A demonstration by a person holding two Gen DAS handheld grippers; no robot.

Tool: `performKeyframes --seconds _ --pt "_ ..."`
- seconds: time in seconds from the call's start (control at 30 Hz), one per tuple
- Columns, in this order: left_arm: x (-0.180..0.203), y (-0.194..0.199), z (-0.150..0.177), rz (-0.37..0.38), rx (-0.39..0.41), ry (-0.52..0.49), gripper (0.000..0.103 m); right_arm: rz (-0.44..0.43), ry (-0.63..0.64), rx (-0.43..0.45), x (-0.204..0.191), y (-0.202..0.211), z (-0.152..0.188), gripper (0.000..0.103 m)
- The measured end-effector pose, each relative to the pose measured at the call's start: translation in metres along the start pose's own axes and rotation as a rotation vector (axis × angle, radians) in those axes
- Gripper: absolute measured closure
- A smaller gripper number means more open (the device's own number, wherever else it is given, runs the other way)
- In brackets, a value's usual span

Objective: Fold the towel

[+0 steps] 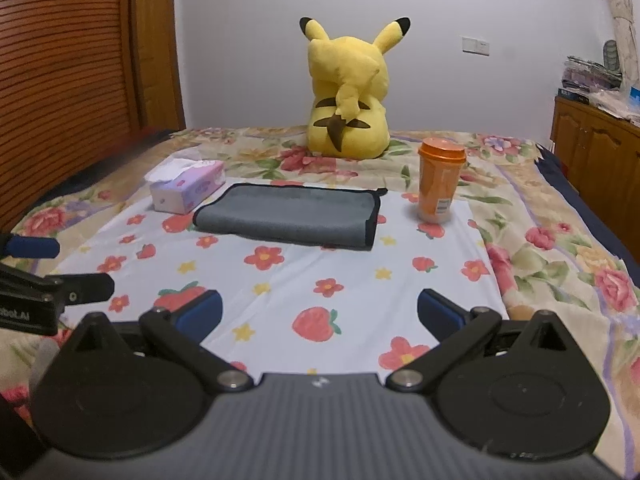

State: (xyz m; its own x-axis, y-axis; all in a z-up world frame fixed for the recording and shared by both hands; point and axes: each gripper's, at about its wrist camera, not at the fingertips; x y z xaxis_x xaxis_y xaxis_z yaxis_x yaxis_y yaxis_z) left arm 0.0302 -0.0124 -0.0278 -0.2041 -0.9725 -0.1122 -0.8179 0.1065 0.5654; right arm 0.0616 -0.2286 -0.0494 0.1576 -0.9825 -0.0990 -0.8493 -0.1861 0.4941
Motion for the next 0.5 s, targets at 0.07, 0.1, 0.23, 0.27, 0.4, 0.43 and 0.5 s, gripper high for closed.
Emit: performKeyframes --seconds 0.07,0.1,0.23,0.27,0.4,0.43,0.5 --pt "-0.0008 -0.0008 0.0018 -0.004 0.001 0.000 0.000 0.005 0.008 -0.001 -0.0008 -0.0015 0.0015 0.000" --pt "-0.0010 -0.0008 0.0027 -0.006 0.002 0.001 0.000 0.006 0.012 -0.004 -0.0012 -0.0024 0.0016 0.000" --pt "-0.0012 -0.0005 0.0041 -0.009 0.015 0.004 0.000 0.007 0.009 -0.010 -0.0006 -0.0045 0.0018 0.000" --pt "-0.0016 -0.0003 0.0038 -0.011 0.020 0.004 0.000 0.009 0.008 -0.010 -0.0005 -0.0048 0.0020 0.000" --pt "-0.0023 0.0029 0.0022 -0.024 0.052 0.005 0.000 0.014 0.006 -0.001 -0.0003 -0.0034 0.0023 0.000" --pt "-0.0024 0.0040 0.0016 -0.028 0.061 0.005 0.000 0.016 0.005 0.004 -0.0003 -0.0028 0.0025 0.000" --pt "-0.0028 0.0069 0.0011 -0.033 0.077 0.004 0.000 0.019 0.001 0.014 0.0006 -0.0012 0.0024 0.000"
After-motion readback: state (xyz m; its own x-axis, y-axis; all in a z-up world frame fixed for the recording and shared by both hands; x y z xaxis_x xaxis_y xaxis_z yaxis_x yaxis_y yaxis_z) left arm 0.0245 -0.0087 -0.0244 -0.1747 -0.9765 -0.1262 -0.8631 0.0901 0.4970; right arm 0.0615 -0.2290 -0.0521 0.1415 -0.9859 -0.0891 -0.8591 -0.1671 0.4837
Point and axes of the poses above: each gripper's, at about its wrist camera, not at the fingertips, and y roughly against the way its jaws point, x to its right, z to its underside, and after that the axes turned 5 degrees about -y, right-handed
